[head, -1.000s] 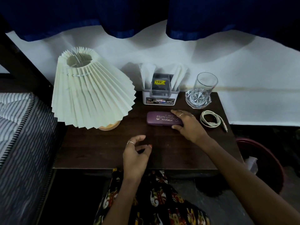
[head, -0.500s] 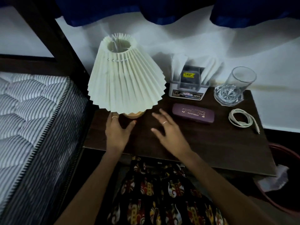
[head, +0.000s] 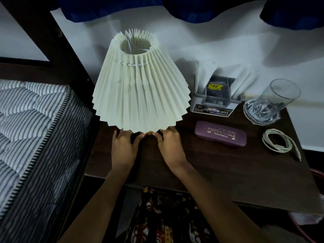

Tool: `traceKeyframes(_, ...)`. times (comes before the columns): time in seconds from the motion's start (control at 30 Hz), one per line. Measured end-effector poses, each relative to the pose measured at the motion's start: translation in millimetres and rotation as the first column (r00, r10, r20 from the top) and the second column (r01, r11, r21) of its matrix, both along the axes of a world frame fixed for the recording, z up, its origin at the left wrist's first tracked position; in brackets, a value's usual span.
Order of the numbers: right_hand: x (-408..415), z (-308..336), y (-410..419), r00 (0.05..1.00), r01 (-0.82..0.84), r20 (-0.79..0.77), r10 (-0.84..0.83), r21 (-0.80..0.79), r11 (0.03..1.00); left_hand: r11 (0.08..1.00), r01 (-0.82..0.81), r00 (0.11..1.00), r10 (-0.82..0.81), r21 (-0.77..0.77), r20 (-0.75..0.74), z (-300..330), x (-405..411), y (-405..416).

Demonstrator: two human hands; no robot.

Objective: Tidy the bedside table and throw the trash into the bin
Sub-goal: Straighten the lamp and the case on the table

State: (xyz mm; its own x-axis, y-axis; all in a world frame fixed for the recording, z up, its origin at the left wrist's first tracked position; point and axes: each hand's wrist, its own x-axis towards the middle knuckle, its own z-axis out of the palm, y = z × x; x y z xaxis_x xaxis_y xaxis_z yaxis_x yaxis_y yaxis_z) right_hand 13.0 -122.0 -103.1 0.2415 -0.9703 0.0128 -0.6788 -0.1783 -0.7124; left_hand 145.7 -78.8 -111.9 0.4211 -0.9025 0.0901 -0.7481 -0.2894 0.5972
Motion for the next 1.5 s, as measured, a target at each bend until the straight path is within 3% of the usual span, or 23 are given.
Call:
traceKeyframes(0.4,8,5,-24,1.0,-0.007,-0.029,0.006,-0.025,1.0,0.998,0.056,0.995,-0.057,0.014,0.079,-7,15,-32)
traceKeyframes(0.63,0,0,-19,0.993,-0.063,0.098,0.061,0.012,0.998,0.991,0.058,0.985,-0.076,0.119,0.155,-6,5,-25)
traceKeyframes(0.77,-28,9,-3,0.987,-0.078,0.143,0.077,-0.001,0.997,0.991,0.057,0.994,-0.067,0.122,0.087,7,-16,-8)
traceKeyframes(0.93,-98,14,29,0.999,0.038,0.007,-0.037,-0.166,0.985,0.991,0.007,1.0,-0.003,0.137,-0.027,16,-51,15)
traceKeyframes(1.03,-146,22,42,0.981,0.101,-0.109,-0.158,-0.41,0.906,0.989,-0.047,0.995,0.058,0.139,-0.077,20,-76,24)
traceKeyframes(1.1,-175,29,47,0.963,0.122,-0.155,-0.218,-0.472,0.873,0.988,-0.066,0.992,0.08,0.14,-0.096,25,-95,29)
traceKeyframes(1.17,-197,34,47,0.952,0.181,-0.15,-0.266,-0.425,0.887,0.99,-0.047,0.992,0.061,0.132,-0.107,28,-113,30)
traceKeyframes(1.33,-212,26,36,0.94,0.34,0.011,-0.34,-0.093,0.936,0.984,0.152,0.973,-0.134,0.088,-0.187,33,-150,15)
traceKeyframes(1.5,-198,13,30,0.925,0.357,0.115,-0.362,0.064,0.932,0.962,0.244,0.934,-0.2,0.121,-0.295,27,-165,0)
